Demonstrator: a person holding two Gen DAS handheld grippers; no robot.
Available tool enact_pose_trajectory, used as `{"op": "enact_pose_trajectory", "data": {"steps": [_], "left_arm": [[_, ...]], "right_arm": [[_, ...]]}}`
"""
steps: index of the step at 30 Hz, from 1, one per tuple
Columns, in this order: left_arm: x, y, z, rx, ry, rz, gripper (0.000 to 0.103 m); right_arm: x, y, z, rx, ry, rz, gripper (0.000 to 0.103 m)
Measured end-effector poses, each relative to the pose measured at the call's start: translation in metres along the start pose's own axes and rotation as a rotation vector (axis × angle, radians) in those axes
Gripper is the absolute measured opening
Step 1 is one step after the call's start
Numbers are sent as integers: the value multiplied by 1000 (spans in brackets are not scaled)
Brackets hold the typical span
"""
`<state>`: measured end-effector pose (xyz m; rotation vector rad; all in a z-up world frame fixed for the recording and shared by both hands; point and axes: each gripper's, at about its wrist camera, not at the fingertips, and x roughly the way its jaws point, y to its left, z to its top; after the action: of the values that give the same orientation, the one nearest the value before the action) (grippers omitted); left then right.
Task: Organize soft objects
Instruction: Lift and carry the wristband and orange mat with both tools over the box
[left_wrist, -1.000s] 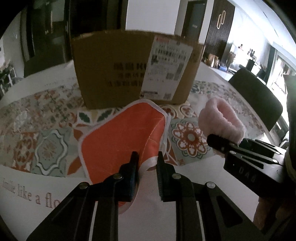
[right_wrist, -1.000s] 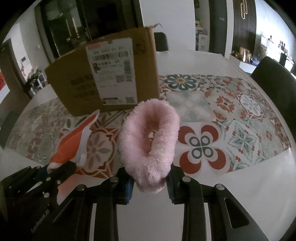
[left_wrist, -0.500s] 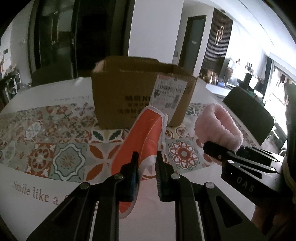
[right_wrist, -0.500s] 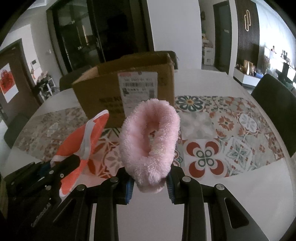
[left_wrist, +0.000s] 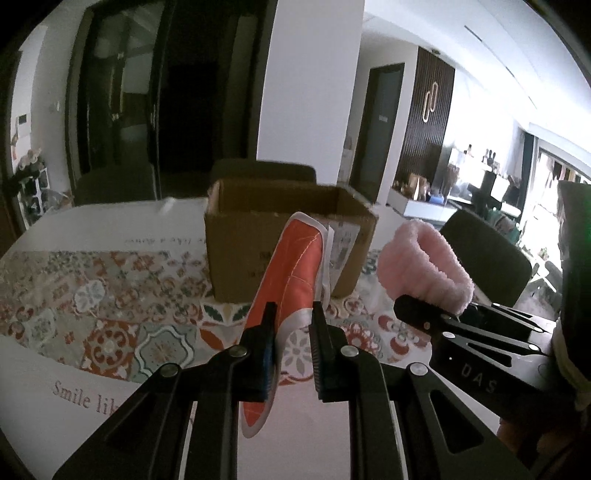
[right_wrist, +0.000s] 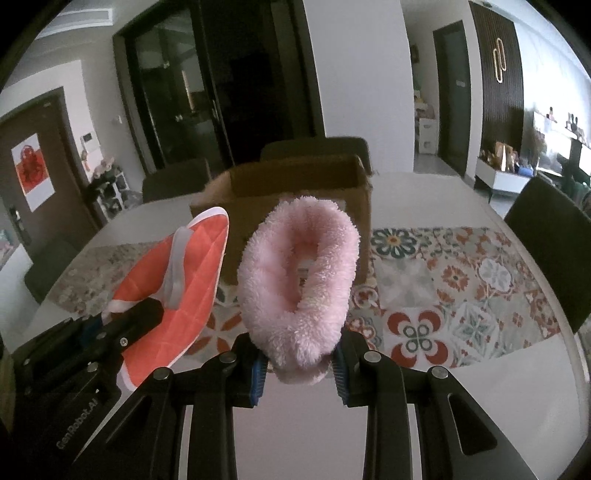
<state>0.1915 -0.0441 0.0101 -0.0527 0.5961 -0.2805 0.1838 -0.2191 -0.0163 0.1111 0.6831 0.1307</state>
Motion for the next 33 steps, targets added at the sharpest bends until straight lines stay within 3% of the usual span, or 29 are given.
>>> {"op": "enact_pose_trajectory", "data": {"steps": [19, 33], "left_arm": [[-35, 3, 56, 59, -166, 29, 18], [-23, 6, 99, 84, -219, 35, 17]], "right_arm": [[-32, 19, 50, -27, -134, 50, 31], [-27, 25, 95, -84, -200, 36, 31]]}}
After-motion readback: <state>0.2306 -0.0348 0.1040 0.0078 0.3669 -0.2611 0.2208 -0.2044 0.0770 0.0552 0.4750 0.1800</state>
